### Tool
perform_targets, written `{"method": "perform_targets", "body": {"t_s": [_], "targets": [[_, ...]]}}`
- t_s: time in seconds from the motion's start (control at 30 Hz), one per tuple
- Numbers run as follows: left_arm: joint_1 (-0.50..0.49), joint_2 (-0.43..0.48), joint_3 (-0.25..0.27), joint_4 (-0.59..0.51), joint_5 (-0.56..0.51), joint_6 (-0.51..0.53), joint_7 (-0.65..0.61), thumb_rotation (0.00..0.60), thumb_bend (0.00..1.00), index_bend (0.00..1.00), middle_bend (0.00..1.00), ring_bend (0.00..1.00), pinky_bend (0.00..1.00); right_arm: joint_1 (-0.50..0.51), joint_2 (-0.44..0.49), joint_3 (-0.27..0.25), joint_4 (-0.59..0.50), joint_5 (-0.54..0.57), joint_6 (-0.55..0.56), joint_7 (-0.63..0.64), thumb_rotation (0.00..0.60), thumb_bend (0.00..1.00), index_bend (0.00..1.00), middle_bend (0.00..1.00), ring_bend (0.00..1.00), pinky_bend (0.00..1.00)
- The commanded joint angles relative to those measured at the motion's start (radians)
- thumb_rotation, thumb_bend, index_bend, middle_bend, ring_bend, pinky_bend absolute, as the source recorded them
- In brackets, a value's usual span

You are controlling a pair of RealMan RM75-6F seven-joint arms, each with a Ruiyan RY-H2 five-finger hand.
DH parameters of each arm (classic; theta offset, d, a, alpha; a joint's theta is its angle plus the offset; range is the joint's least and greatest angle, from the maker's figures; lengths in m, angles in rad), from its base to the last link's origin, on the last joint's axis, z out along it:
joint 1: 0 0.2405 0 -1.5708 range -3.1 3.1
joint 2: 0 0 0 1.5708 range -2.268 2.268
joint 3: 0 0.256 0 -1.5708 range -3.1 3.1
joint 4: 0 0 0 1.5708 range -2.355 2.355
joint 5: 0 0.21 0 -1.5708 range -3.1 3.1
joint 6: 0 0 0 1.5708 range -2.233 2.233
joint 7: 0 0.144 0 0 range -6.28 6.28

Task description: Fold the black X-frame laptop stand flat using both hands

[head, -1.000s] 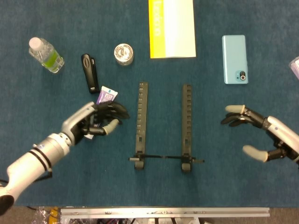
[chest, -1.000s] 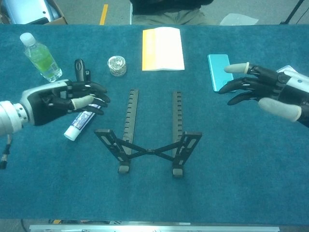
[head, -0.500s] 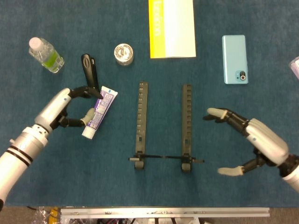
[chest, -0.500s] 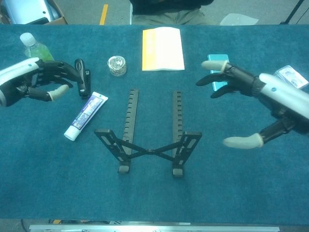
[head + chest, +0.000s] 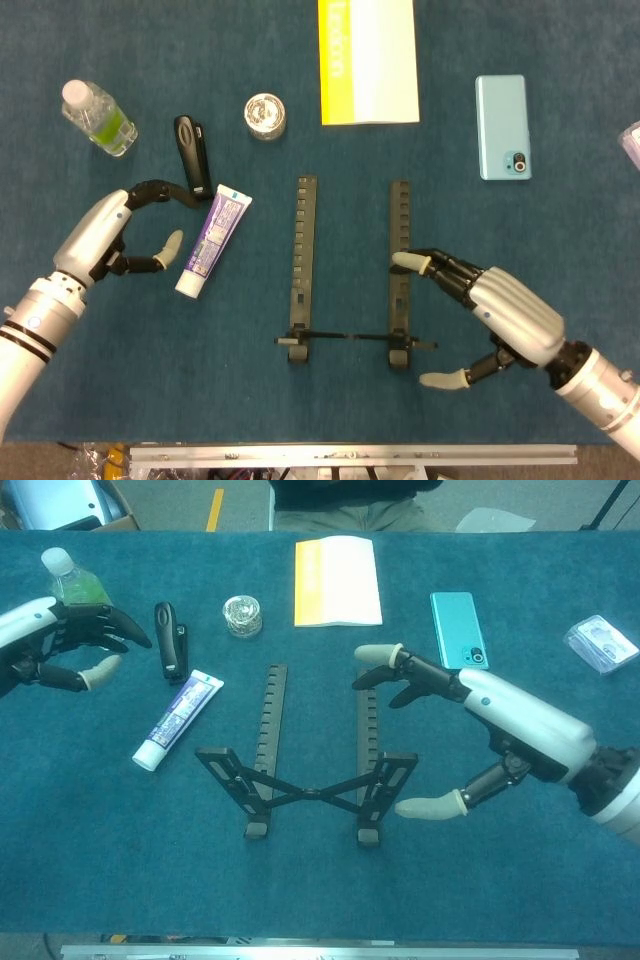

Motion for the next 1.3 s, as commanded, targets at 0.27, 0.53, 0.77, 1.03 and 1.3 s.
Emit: {"method": "perform_targets", "body": {"t_s": [0.27,0.53,0.77,1.03,1.3], "targets": [[-0.002,0.001,-0.004,0.003,0.014,0.011,-0.01,0.6,0.47,0.33,0.3,0.17,0.19,-0.004,-0.076,0.042,0.029,0.057,-0.015,-0.099,0.471,0.0,0.03,0.18,0.09,0.22],[0.0,0.015,-0.015,0.012,0.02,0.034,-0.008,0.6,0.47,0.33,0.29,0.16,0.18,-0.008,-0.133,0.089,0.06,0.129,-0.021,-0.179,0.478,0.0,0.03,0.18,0.09,0.22],[0.005,0.027,-0.011,0.012,0.025,0.043,-0.012,0.6,0.47,0.33,0.29,0.16,0.18,-0.008,-0.168,0.118,0.098,0.184,-0.028,-0.207,0.479,0.0,0.03,0.18,0.09,0.22],[0.006,0.03,-0.009,0.018,0.03,0.047,-0.018,0.6,0.47,0.33,0.29,0.16,0.18,-0.008,-0.197,0.158,0.16,0.251,-0.031,-0.229,0.481,0.0,0.03,0.18,0.09,0.22],[0.008,0.049,-0.013,0.019,0.038,0.064,0.008,0.6,0.47,0.33,0.29,0.16,0.18,-0.006,-0.184,0.205,0.19,0.295,-0.018,-0.213,0.483,0.0,0.03,0.18,0.09,0.22]]}}
